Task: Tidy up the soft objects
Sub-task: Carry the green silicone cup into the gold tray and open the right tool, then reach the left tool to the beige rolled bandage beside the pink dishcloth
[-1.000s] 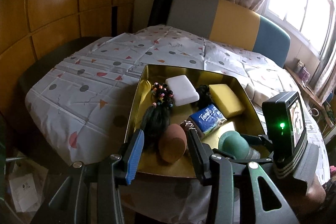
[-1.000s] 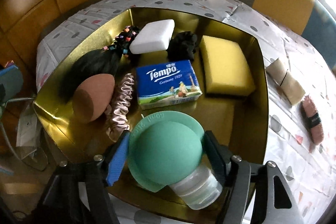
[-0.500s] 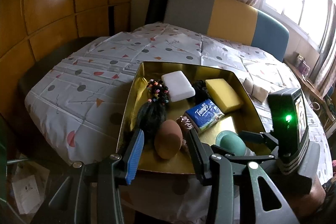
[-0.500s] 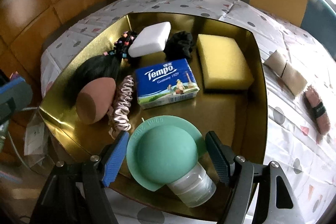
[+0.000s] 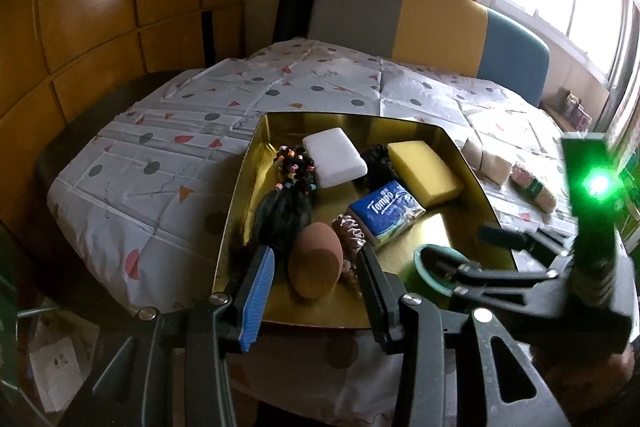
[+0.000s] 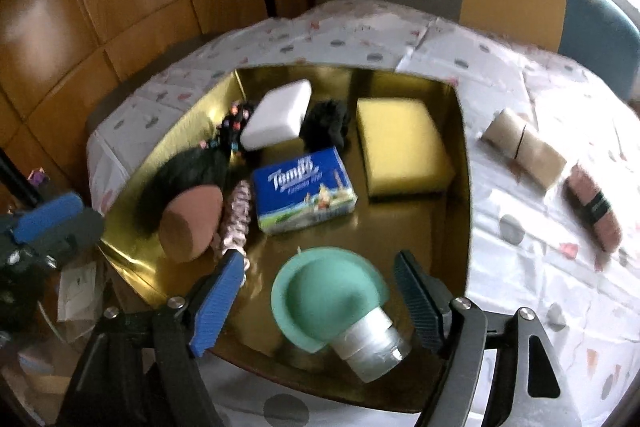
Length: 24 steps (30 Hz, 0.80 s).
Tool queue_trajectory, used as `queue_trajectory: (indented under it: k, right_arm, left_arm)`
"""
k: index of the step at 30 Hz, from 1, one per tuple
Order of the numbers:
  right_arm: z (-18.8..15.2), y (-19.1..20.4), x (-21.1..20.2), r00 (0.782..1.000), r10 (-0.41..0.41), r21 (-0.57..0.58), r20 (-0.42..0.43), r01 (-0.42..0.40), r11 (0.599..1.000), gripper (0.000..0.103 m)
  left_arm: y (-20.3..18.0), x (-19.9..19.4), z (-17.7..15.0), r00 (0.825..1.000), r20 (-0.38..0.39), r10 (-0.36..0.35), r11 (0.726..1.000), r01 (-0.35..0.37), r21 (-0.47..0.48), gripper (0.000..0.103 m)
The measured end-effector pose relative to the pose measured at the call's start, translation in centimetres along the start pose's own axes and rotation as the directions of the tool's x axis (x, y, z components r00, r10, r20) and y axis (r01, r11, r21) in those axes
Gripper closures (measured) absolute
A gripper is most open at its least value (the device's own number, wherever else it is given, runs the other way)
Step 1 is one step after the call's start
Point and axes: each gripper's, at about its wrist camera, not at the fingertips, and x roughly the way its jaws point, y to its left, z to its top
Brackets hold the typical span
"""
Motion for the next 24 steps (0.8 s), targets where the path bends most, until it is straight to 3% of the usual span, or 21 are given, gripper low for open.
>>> queue_trajectory:
  k: [8, 12, 17, 20, 24]
  right_arm:
    - [0.6, -2.2, -3.2, 0.995, -0.048, -0.019, 0.091, 0.050, 0.999, 0.021]
    - [0.2, -4.6, -5.1, 0.984, -0.110, -0.005, 0.139, 0.111, 0.994, 0.021]
    - [-1.0, -9.0, -5.8, 0.971, -0.213, -0.002, 0.113, 0.214, 0.977, 0.017]
    - [-2.3, -12.3, -5.4, 0.955, -0.287, -0.011, 0.073, 0.288, 0.957, 0.017]
    - [-4.3, -18.1, -5.1, 0.911, -0.410, 0.044, 0.038, 0.408, 0.912, 0.017]
  left_arm:
    - [-0.2, 0.9, -0.1, 1.000, -0.022, 0.006, 1.000, -0.006, 0.004, 0.060]
    - [-0.7, 1.0, -0.2, 1.000, -0.022, 0.002, 1.000, -0.002, 0.015, 0.060]
    - [-1.3, 1.2, -0.4, 1.000, -0.029, 0.003, 1.000, -0.002, 0.031, 0.060]
    - [-1.7, 1.2, -0.6, 0.999, -0.037, 0.002, 0.999, -0.001, 0.038, 0.060]
    - [-2.2, 1.1, -0.6, 0.999, -0.037, 0.014, 0.998, -0.012, 0.059, 0.060]
